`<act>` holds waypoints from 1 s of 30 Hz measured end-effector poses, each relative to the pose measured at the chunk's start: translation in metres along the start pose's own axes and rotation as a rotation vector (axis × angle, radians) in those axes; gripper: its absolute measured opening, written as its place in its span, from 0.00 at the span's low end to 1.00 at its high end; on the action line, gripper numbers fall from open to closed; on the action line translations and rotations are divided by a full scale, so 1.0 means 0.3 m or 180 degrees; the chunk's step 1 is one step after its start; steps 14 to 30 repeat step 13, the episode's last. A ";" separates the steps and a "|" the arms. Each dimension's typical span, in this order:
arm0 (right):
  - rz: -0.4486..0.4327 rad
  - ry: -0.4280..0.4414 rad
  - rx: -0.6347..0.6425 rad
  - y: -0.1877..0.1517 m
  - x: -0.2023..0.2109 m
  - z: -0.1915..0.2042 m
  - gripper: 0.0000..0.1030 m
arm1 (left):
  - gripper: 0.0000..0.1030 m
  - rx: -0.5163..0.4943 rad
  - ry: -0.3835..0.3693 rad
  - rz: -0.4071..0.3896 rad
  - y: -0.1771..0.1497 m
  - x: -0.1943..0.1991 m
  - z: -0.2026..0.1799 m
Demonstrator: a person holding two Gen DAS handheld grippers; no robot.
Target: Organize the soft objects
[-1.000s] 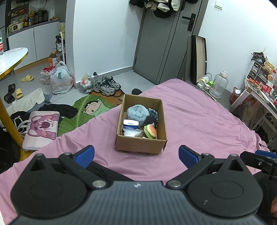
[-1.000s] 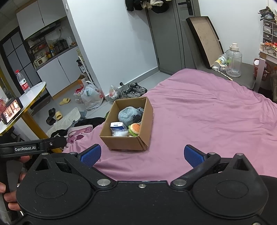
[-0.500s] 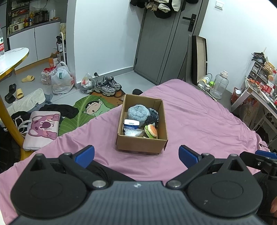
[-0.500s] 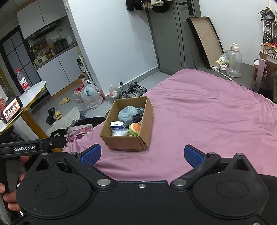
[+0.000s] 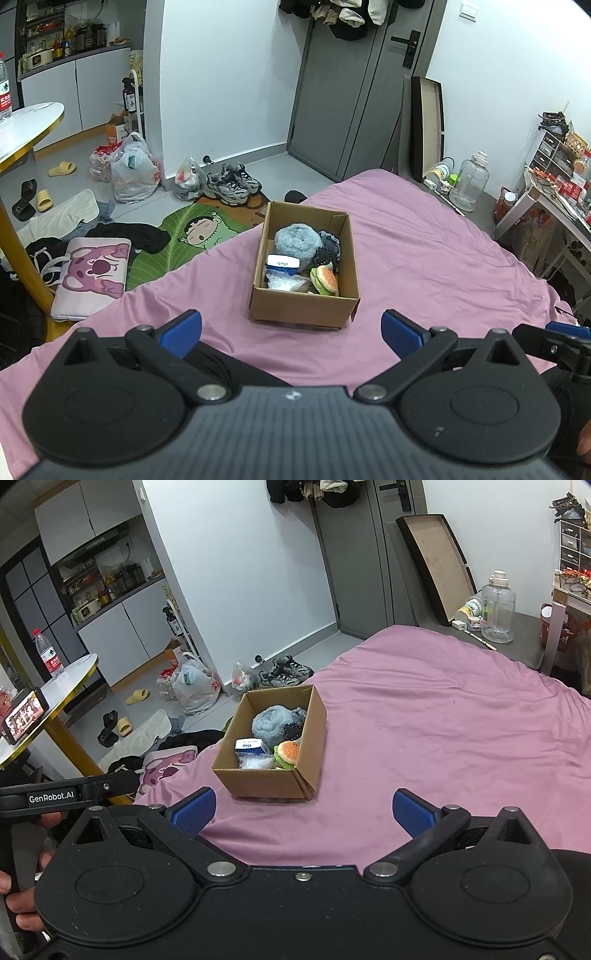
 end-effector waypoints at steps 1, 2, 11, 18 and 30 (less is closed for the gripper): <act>0.0000 -0.0001 -0.0002 -0.001 -0.001 0.001 1.00 | 0.99 -0.0004 0.0001 -0.0003 0.000 -0.001 -0.002; 0.0003 -0.0001 -0.0008 -0.002 -0.002 0.000 1.00 | 0.99 -0.0014 -0.0002 -0.0008 0.000 0.000 -0.002; 0.0046 0.0027 -0.0033 -0.020 -0.016 0.007 1.00 | 0.99 -0.0032 0.0031 -0.0046 -0.003 0.004 0.009; 0.0052 0.0028 -0.0044 -0.023 -0.020 0.008 1.00 | 0.99 -0.0021 0.0029 -0.0064 0.002 0.000 0.012; 0.0052 0.0028 -0.0044 -0.023 -0.020 0.008 1.00 | 0.99 -0.0021 0.0029 -0.0064 0.002 0.000 0.012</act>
Point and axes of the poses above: each gripper's, at about its wrist camera, not at the fingertips, and x roughly against the way its jaws point, z to its left, y to its top, the point moved 2 cm from there along -x, roughly the way its jaws point, and after that the axes turned 1 degree about -y, right-handed, at the moved point
